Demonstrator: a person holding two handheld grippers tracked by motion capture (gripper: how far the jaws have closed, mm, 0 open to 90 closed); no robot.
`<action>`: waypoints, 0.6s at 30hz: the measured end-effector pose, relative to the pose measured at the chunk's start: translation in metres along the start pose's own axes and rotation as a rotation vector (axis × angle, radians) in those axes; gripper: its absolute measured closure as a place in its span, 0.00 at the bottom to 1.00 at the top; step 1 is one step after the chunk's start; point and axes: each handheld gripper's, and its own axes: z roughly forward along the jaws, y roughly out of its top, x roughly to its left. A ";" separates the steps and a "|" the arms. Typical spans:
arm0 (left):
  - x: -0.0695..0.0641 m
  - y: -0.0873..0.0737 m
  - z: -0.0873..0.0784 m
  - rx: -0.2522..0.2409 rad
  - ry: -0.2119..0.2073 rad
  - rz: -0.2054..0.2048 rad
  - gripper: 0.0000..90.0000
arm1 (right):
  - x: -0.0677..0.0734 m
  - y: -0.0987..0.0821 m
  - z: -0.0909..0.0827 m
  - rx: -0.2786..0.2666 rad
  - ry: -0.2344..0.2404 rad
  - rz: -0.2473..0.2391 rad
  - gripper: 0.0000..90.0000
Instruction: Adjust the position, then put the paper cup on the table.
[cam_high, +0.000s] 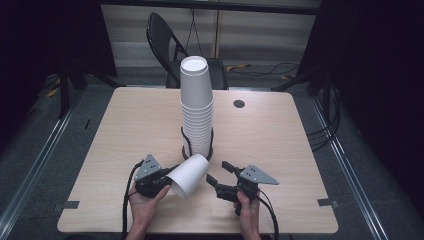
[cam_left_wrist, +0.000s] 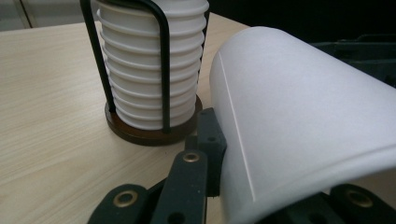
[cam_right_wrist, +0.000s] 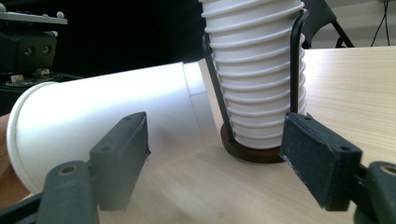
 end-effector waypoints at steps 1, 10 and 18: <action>0.000 0.001 -0.001 0.015 0.005 0.008 0.97 | 0.001 -0.001 0.001 -0.001 0.018 -0.003 0.24; 0.010 0.008 -0.002 0.067 -0.002 -0.031 0.97 | 0.006 -0.002 0.001 0.091 0.009 -0.179 0.15; 0.013 0.014 -0.003 0.101 0.000 -0.036 0.97 | 0.015 -0.005 0.009 0.116 0.016 -0.384 0.14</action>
